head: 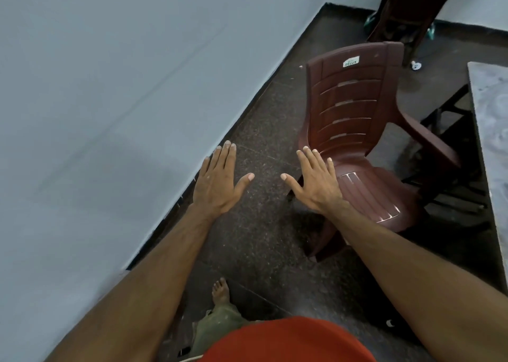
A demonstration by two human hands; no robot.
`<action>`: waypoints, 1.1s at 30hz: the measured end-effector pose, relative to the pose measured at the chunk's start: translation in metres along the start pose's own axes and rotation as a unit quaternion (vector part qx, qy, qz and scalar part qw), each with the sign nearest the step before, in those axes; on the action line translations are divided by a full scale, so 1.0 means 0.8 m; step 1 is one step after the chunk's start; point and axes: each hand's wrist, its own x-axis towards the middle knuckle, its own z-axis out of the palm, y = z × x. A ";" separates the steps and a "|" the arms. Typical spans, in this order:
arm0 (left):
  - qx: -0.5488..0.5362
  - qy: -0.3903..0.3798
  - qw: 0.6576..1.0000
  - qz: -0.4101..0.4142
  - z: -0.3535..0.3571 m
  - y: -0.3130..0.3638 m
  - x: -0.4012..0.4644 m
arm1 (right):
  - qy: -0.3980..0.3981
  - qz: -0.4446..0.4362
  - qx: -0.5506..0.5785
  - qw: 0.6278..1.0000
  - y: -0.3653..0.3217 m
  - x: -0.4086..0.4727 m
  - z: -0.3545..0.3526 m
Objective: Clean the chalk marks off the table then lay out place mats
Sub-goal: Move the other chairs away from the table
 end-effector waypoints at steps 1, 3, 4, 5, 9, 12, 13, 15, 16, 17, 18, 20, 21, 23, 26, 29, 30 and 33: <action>-0.002 -0.003 1.000 0.015 -0.001 -0.011 0.019 | 0.003 0.017 0.000 1.000 -0.005 0.011 0.004; -0.008 -0.005 0.999 0.044 -0.007 -0.031 0.051 | 0.005 0.048 -0.003 0.999 -0.018 0.031 0.010; -0.012 -0.010 0.998 0.058 -0.012 -0.042 0.067 | 0.004 0.065 -0.001 0.998 -0.026 0.040 0.012; -0.013 -0.013 0.997 0.074 -0.016 -0.053 0.082 | 0.008 0.081 0.002 0.997 -0.034 0.049 0.014; -0.010 -0.024 0.991 0.130 -0.032 -0.093 0.137 | 0.028 0.138 0.014 0.990 -0.066 0.080 0.017; -0.013 -0.031 0.986 0.163 -0.037 -0.112 0.172 | 0.046 0.165 0.017 0.985 -0.083 0.100 0.018; -0.015 -0.035 0.984 0.172 -0.038 -0.116 0.184 | 0.048 0.173 0.016 0.984 -0.087 0.107 0.018; -0.016 -0.042 0.981 0.188 -0.038 -0.123 0.204 | 0.052 0.193 0.016 0.980 -0.091 0.120 0.019; -0.015 -0.044 0.980 0.195 -0.036 -0.126 0.213 | 0.055 0.202 0.017 0.978 -0.092 0.127 0.020; -0.015 -0.046 0.979 0.200 -0.033 -0.128 0.222 | 0.056 0.208 0.016 0.976 -0.093 0.133 0.021; -0.016 -0.051 0.977 0.204 -0.030 -0.131 0.234 | 0.058 0.213 0.015 0.975 -0.092 0.140 0.023; -0.021 -0.059 0.975 0.211 -0.023 -0.136 0.256 | 0.063 0.223 0.017 0.973 -0.087 0.156 0.029; -0.023 -0.060 0.974 0.216 -0.019 -0.138 0.267 | 0.066 0.228 0.018 0.971 -0.085 0.165 0.032; -0.023 -0.060 0.972 0.224 -0.013 -0.142 0.291 | 0.069 0.237 0.021 0.969 -0.078 0.186 0.039; -0.022 -0.064 0.970 0.235 -0.005 -0.145 0.340 | 0.077 0.255 0.025 0.964 -0.060 0.230 0.045; -0.019 -0.074 0.966 0.248 -0.003 -0.145 0.393 | 0.079 0.275 0.036 0.958 -0.042 0.273 0.046; -0.018 -0.075 0.964 0.253 -0.002 -0.143 0.414 | 0.078 0.284 0.043 0.955 -0.036 0.289 0.045; -0.021 -0.081 0.962 0.258 -0.002 -0.136 0.473 | 0.074 0.304 0.056 0.948 -0.020 0.327 0.040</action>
